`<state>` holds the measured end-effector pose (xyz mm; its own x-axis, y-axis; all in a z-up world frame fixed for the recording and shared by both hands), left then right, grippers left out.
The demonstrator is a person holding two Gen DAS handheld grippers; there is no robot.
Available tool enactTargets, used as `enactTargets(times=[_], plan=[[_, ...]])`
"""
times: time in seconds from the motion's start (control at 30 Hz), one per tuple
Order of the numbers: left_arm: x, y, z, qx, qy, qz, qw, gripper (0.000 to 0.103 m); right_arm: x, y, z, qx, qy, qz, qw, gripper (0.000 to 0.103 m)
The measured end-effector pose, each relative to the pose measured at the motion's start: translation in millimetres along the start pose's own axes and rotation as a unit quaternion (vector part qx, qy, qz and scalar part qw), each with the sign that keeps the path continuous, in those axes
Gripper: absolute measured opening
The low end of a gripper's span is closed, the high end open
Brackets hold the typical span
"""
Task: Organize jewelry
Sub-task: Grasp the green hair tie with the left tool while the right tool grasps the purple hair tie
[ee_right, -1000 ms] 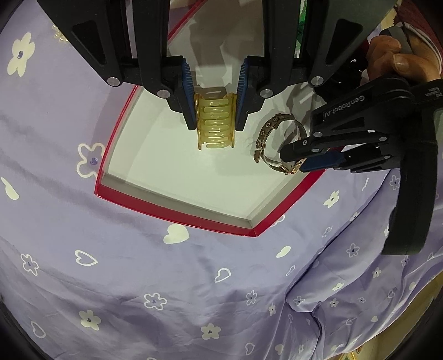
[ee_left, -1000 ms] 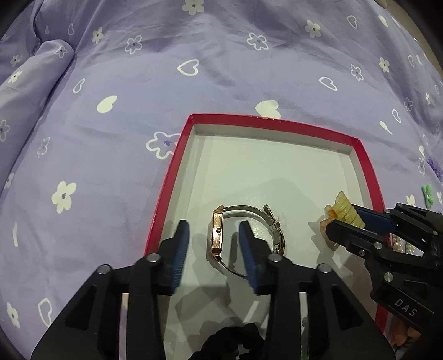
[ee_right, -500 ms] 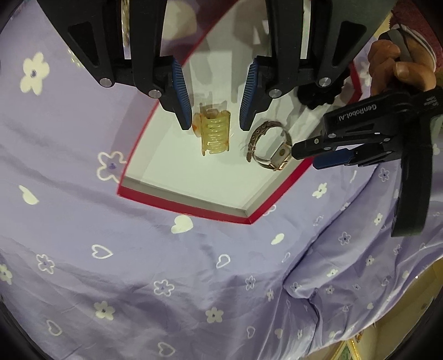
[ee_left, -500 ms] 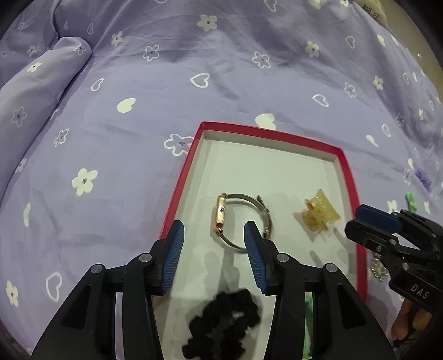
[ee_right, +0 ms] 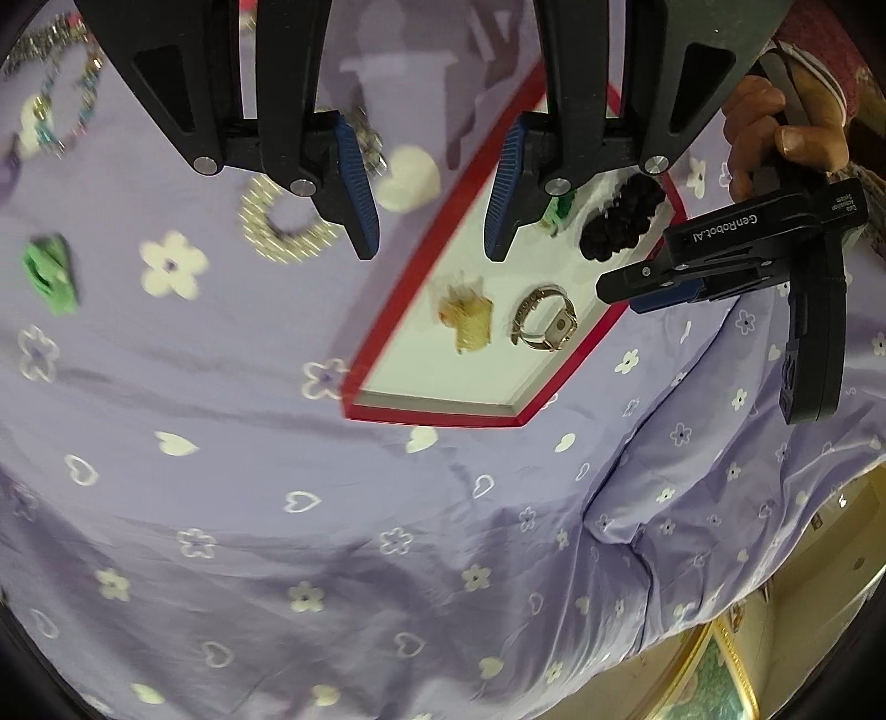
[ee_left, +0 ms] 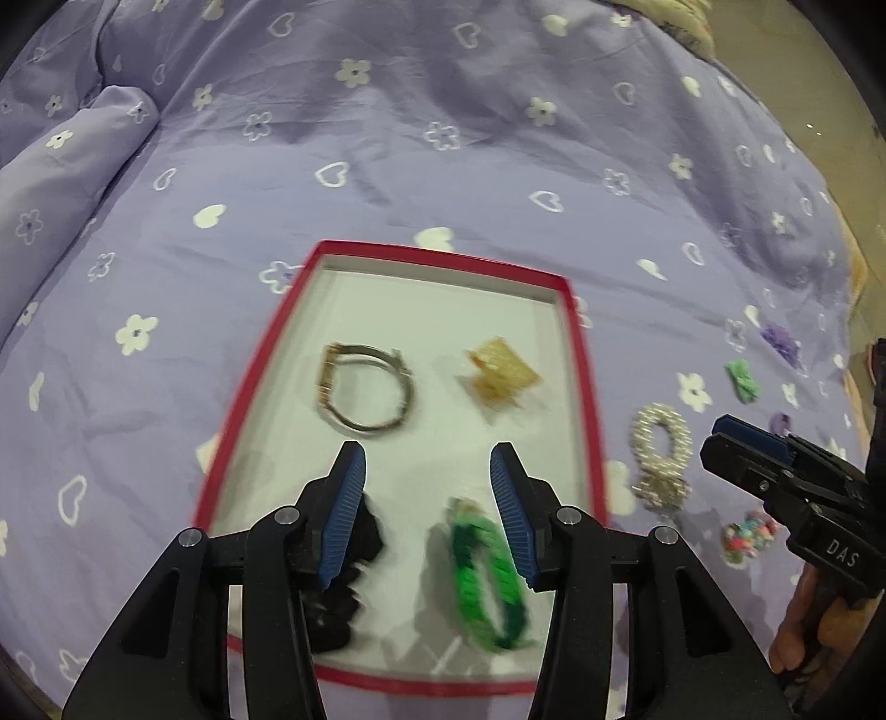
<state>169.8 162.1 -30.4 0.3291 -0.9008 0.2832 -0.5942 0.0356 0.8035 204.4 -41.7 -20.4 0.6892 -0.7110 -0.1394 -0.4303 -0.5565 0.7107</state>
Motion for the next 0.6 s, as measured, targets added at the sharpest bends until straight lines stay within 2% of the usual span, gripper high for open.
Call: enactTargets(times=[0.6], plan=[[78,18,43,-0.018,-0.062,0.052,0.9965,0.047,77,94,84,0.012,-0.098,0.08,0.992,0.046]])
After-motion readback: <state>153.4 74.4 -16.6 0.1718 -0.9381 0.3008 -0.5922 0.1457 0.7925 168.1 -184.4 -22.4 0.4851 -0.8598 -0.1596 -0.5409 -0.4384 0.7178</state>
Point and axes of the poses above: each gripper's, at about its wrist camera, not at the fingertips, and y roughly against the way its jaws point, x to its right, z to its underside, the point moved 2 cm from there along -y, roughly the way its jaws point, and after that the axes turned 14 degrees about y, right-handed, at the moved point
